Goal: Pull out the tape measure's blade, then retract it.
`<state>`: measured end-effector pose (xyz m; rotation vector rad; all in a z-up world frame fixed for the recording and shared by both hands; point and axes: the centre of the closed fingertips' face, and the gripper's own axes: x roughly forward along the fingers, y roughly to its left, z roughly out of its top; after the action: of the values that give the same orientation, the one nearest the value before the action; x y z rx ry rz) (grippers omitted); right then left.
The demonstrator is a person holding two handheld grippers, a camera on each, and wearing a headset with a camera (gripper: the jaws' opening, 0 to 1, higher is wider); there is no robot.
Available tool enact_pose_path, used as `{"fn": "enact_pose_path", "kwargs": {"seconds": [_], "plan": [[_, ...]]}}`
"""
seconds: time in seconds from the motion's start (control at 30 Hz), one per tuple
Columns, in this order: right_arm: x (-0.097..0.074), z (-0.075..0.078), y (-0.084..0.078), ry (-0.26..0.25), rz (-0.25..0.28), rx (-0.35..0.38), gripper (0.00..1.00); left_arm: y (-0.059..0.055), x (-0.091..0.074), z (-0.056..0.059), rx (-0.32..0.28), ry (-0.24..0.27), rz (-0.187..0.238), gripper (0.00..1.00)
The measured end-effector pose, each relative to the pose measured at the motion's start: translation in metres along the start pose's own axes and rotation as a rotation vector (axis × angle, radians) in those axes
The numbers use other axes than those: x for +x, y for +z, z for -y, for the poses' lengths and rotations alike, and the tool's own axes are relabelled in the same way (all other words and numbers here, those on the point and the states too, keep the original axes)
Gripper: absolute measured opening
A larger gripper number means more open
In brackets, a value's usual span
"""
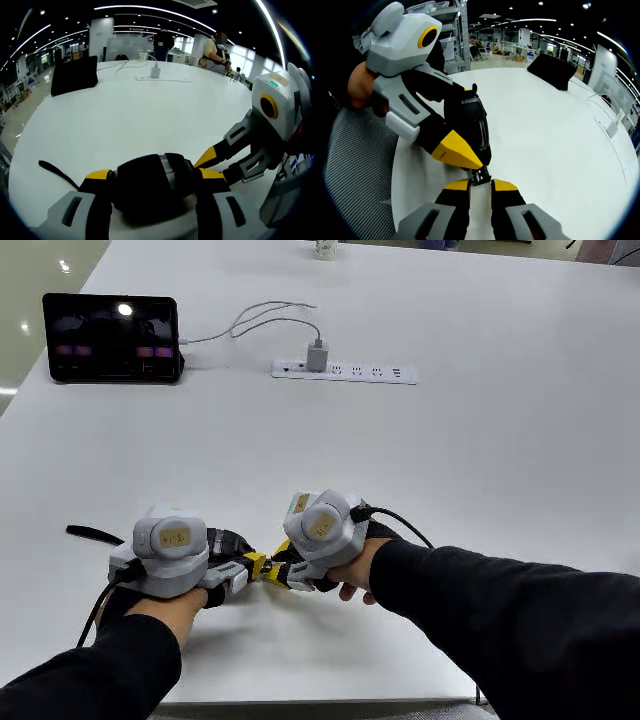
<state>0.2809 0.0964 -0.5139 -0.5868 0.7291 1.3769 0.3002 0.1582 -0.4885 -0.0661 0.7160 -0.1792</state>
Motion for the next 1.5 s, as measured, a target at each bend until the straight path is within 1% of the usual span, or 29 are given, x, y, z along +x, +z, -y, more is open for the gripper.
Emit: {"fn": "enact_pose_path", "kwargs": {"seconds": [0.1, 0.17, 0.23, 0.3, 0.4, 0.47, 0.53, 0.57, 0.6, 0.67, 0.7, 0.77, 0.8, 0.83, 0.9, 0.93, 0.97, 1.03, 1.1, 1.23, 1.27, 1.3, 1.37, 1.5], "plan": [[-0.005, 0.0, 0.0, -0.013, 0.005, -0.004, 0.12, 0.002, -0.003, 0.0, 0.001, -0.009, 0.008, 0.63], [-0.011, 0.001, 0.0, -0.027, 0.019, -0.008, 0.13, 0.005, -0.006, -0.001, 0.004, -0.013, 0.016, 0.64], [-0.015, 0.0, -0.001, -0.028, 0.028, 0.009, 0.13, 0.006, -0.007, -0.002, -0.001, -0.02, 0.021, 0.66], [-0.023, 0.001, -0.003, -0.041, 0.04, 0.02, 0.14, 0.008, -0.009, -0.007, -0.004, -0.024, 0.027, 0.71], [-0.034, 0.001, -0.006, -0.062, 0.061, 0.041, 0.15, 0.009, -0.013, -0.01, -0.005, -0.03, 0.038, 0.8], [-0.041, 0.003, -0.01, -0.076, 0.072, 0.063, 0.17, 0.011, -0.015, -0.012, 0.001, -0.032, 0.048, 0.85], [-0.046, 0.003, -0.015, -0.081, 0.075, 0.076, 0.18, 0.013, -0.017, -0.013, -0.002, -0.043, 0.06, 0.87], [-0.05, 0.004, -0.018, -0.087, 0.079, 0.085, 0.18, 0.013, -0.017, -0.012, -0.005, -0.058, 0.058, 0.91], [-0.052, 0.005, -0.02, -0.091, 0.08, 0.091, 0.18, 0.013, -0.017, -0.012, -0.004, -0.06, 0.056, 0.94], [-0.058, 0.006, -0.025, -0.1, 0.081, 0.101, 0.19, 0.014, -0.02, -0.012, 0.01, -0.067, 0.066, 0.98], [-0.06, 0.007, -0.027, -0.106, 0.083, 0.108, 0.19, 0.015, -0.022, -0.012, 0.019, -0.075, 0.072, 0.98], [-0.066, 0.01, -0.032, -0.118, 0.089, 0.125, 0.2, 0.013, -0.025, -0.012, 0.032, -0.088, 0.064, 0.98], [-0.07, 0.011, -0.036, -0.128, 0.09, 0.137, 0.2, 0.013, -0.027, -0.011, 0.043, -0.103, 0.063, 0.98], [-0.073, 0.012, -0.038, -0.135, 0.092, 0.147, 0.2, 0.014, -0.028, -0.008, 0.041, -0.132, 0.071, 0.99], [-0.079, 0.014, -0.042, -0.144, 0.097, 0.161, 0.21, 0.014, -0.031, -0.011, 0.062, -0.141, 0.074, 0.99], [-0.082, 0.015, -0.046, -0.151, 0.098, 0.167, 0.22, 0.014, -0.033, -0.012, 0.076, -0.15, 0.075, 0.99], [-0.087, 0.016, -0.049, -0.158, 0.098, 0.171, 0.22, 0.015, -0.035, -0.012, 0.075, -0.168, 0.083, 0.99], [-0.093, 0.017, -0.053, -0.166, 0.1, 0.181, 0.23, 0.014, -0.039, -0.015, 0.08, -0.174, 0.08, 0.99], [-0.101, 0.017, -0.058, -0.177, 0.105, 0.193, 0.24, 0.011, -0.041, -0.021, 0.083, -0.169, 0.06, 0.99], [-0.113, 0.02, -0.068, -0.196, 0.108, 0.213, 0.26, 0.011, -0.047, -0.03, 0.071, -0.174, 0.062, 0.99], [-0.116, 0.02, -0.071, -0.198, 0.108, 0.219, 0.27, 0.009, -0.048, -0.033, 0.076, -0.172, 0.053, 0.99], [-0.12, 0.02, -0.073, -0.2, 0.11, 0.223, 0.28, 0.008, -0.051, -0.034, 0.084, -0.18, 0.05, 0.99], [-0.126, 0.02, -0.075, -0.202, 0.113, 0.224, 0.31, 0.008, -0.054, -0.036, 0.097, -0.19, 0.052, 0.99], [-0.14, 0.019, -0.081, -0.208, 0.117, 0.213, 0.37, 0.006, -0.062, -0.037, 0.143, -0.226, 0.045, 0.99]]}}
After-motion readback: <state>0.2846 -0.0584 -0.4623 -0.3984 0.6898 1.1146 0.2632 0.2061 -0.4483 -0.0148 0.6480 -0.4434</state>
